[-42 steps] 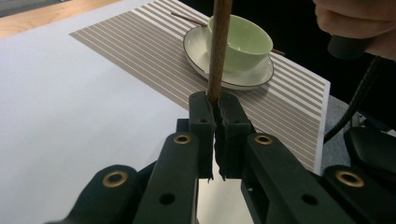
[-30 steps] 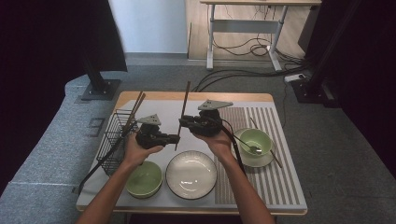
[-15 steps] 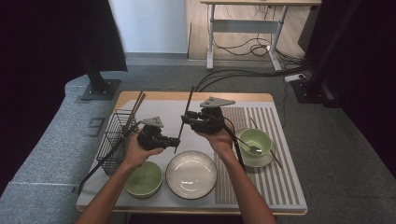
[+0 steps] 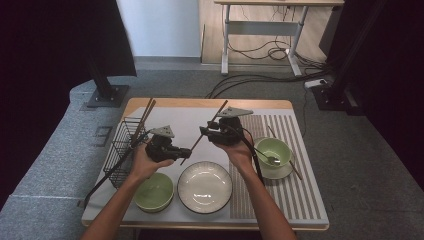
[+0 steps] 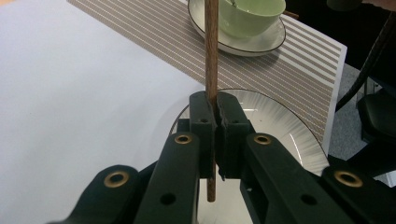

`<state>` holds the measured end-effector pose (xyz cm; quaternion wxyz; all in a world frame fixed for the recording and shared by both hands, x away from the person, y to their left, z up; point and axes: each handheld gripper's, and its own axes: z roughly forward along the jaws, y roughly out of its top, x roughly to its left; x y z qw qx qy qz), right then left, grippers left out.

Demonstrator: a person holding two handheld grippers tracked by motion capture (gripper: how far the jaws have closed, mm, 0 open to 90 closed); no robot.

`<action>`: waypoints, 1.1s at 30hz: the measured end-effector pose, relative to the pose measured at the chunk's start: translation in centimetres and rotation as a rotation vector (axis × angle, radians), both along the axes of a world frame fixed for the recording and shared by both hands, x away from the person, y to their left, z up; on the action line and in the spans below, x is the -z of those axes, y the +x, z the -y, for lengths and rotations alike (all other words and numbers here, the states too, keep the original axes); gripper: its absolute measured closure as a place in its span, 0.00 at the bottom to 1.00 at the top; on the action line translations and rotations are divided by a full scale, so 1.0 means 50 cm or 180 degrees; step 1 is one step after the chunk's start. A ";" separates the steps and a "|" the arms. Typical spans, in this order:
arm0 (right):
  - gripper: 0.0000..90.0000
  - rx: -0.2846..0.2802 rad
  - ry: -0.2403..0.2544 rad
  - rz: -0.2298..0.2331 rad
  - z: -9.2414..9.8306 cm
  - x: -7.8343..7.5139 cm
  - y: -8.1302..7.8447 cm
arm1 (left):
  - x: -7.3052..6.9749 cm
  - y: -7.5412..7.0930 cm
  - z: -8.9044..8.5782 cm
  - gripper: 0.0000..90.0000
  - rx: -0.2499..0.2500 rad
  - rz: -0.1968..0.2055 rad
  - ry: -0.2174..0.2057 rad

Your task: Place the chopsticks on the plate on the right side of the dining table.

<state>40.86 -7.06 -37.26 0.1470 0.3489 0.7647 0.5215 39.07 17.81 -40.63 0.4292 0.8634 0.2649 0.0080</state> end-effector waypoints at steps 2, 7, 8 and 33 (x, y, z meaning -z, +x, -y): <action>0.60 0.0037 -0.0029 -0.0006 0.005 0.005 0.000 | 0.001 0.000 0.001 0.96 0.0012 -0.0008 0.0006; 0.54 0.0183 -0.0063 -0.0008 0.018 0.010 0.001 | 0.003 -0.002 0.003 0.96 0.0057 -0.0017 0.0036; 0.52 0.0206 -0.0079 -0.0012 0.020 0.011 0.001 | 0.003 -0.003 0.003 0.96 0.0067 -0.0018 0.0044; 0.35 0.0295 -0.0167 -0.0033 0.042 0.024 0.004 | 0.009 -0.004 0.005 0.96 0.0177 -0.0064 0.0158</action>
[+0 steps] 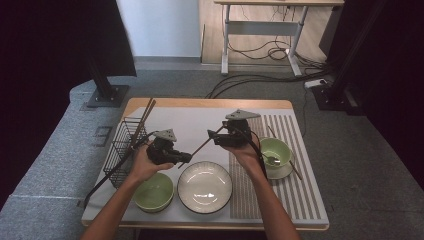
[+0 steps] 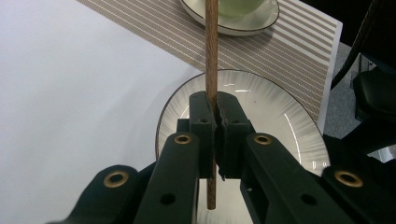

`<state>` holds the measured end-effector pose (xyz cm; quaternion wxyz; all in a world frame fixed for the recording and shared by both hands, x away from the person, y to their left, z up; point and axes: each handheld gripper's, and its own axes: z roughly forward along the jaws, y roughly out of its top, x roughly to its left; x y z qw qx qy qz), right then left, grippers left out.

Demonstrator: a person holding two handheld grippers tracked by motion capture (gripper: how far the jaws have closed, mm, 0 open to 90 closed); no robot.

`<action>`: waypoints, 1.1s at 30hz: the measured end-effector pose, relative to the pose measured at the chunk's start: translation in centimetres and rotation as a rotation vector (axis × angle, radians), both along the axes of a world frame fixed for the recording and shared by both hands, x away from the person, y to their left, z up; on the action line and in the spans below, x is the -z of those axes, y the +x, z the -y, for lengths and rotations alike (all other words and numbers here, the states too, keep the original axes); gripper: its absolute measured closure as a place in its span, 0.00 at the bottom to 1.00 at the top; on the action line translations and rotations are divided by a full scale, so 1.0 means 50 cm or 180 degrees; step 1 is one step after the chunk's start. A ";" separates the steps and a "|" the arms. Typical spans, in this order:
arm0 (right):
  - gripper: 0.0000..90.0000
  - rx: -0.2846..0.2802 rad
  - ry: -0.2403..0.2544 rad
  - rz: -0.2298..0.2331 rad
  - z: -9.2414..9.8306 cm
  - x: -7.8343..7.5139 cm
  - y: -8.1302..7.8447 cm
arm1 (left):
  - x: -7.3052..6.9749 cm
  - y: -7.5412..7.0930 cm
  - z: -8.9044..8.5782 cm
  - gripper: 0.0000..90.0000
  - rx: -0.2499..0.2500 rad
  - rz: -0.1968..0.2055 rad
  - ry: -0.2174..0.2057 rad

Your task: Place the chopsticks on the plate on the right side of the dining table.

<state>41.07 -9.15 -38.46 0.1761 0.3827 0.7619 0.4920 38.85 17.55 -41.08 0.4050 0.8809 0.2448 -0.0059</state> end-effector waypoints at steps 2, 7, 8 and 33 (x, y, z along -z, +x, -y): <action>0.36 0.0006 0.0018 -0.0015 0.000 0.001 0.001 | 0.000 0.001 0.000 0.96 -0.0003 -0.0008 -0.0004; 0.36 -0.0043 0.0075 -0.0091 0.004 0.004 0.004 | 0.001 0.003 0.000 0.96 0.0001 -0.0033 0.0027; 0.35 -0.0069 0.0089 -0.0108 0.005 0.005 0.005 | 0.002 0.004 -0.001 0.96 -0.0001 -0.0036 0.0043; 0.37 -0.0096 0.0219 0.0033 0.027 -0.038 -0.027 | 0.010 0.010 0.001 0.96 -0.0067 -0.0085 0.0172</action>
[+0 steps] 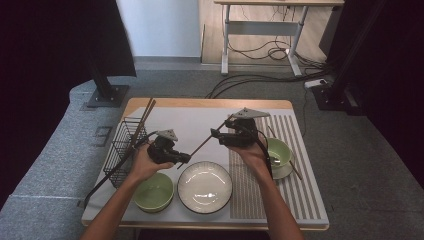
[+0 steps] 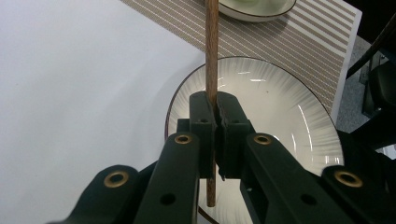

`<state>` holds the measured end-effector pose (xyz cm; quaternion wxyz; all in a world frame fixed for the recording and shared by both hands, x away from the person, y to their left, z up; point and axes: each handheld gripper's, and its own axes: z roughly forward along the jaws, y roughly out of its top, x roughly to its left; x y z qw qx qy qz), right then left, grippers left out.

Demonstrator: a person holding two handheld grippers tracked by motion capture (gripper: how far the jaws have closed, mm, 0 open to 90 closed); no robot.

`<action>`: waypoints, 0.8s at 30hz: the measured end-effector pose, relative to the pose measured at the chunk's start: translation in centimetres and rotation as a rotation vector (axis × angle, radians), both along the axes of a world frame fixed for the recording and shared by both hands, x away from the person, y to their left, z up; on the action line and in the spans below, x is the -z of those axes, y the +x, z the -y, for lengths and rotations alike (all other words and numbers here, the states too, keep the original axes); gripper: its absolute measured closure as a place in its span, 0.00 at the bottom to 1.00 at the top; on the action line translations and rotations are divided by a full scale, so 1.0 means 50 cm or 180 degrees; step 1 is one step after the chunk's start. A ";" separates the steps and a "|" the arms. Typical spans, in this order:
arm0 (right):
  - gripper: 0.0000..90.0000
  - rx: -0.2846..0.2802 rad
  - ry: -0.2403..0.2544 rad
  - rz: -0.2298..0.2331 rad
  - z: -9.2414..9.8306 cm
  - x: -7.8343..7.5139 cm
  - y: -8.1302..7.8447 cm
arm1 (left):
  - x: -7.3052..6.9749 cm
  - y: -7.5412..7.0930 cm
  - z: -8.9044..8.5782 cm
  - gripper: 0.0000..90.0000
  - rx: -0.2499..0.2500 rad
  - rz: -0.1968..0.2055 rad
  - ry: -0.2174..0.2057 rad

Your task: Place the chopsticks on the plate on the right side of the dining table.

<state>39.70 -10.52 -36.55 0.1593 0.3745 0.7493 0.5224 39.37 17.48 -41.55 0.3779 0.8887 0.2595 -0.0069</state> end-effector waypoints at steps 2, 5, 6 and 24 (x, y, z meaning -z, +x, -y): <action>0.37 0.0004 -0.0014 0.0014 -0.002 -0.001 0.003 | -0.001 -0.001 0.000 0.96 0.0024 0.0001 -0.0010; 0.37 -0.0012 -0.0040 0.0003 -0.006 0.002 0.010 | 0.000 -0.001 0.000 0.96 0.0027 -0.0019 0.0024; 0.37 -0.0017 -0.0060 0.0012 -0.008 0.003 0.012 | 0.002 -0.001 0.002 0.96 0.0040 -0.0027 0.0043; 0.37 -0.0030 -0.0127 0.0036 -0.017 0.010 0.019 | -0.004 -0.006 -0.001 0.96 0.0088 0.0008 0.0076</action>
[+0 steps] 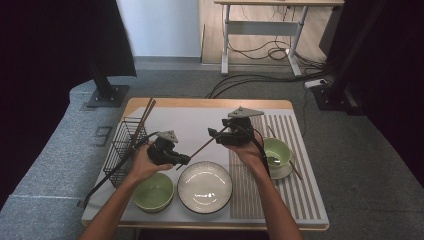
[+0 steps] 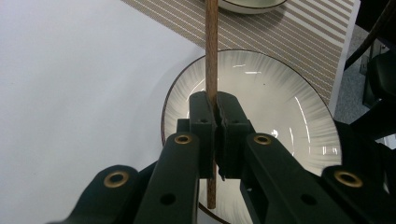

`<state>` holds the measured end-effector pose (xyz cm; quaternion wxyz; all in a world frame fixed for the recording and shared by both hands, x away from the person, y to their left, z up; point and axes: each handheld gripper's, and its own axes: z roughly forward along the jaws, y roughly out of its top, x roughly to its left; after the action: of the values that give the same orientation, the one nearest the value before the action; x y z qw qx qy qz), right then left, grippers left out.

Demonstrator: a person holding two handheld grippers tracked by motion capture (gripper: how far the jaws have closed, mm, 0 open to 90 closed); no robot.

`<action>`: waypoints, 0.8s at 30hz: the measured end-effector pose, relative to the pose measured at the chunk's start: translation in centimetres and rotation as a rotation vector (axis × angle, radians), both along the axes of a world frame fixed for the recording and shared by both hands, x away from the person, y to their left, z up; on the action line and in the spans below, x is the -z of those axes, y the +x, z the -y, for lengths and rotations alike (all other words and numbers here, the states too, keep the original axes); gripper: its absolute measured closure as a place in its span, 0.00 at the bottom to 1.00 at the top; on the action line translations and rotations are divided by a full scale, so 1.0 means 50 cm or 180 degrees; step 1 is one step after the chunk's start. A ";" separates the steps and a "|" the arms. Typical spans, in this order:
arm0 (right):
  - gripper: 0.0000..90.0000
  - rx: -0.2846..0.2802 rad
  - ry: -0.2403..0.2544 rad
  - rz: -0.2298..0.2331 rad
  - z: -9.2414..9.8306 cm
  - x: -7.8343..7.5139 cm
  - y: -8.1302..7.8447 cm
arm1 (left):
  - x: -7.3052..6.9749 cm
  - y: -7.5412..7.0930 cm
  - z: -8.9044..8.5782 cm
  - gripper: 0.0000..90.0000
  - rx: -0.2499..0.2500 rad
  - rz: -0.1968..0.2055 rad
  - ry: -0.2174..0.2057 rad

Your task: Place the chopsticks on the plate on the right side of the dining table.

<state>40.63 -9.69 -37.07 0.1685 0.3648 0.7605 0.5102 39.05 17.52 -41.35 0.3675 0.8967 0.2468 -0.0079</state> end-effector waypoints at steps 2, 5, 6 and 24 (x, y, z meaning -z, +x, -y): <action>0.38 0.0020 -0.0024 -0.0018 0.003 0.002 0.001 | -0.003 -0.001 -0.001 0.96 0.0010 0.0011 -0.0015; 0.38 0.0038 -0.0106 -0.0036 0.004 0.006 0.003 | -0.007 -0.001 -0.004 0.96 0.0017 0.0011 -0.0051; 0.38 0.0036 -0.0125 -0.0036 0.004 0.008 0.003 | -0.008 -0.002 -0.004 0.96 0.0015 0.0010 -0.0066; 0.39 -0.0265 -0.0560 -0.0074 0.000 0.036 0.005 | -0.028 0.008 -0.026 0.96 0.0098 -0.0111 -0.0248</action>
<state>40.85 -9.67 -38.89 0.1697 0.3225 0.8187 0.4437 39.47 18.83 -39.96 0.3977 0.8851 0.2388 -0.0387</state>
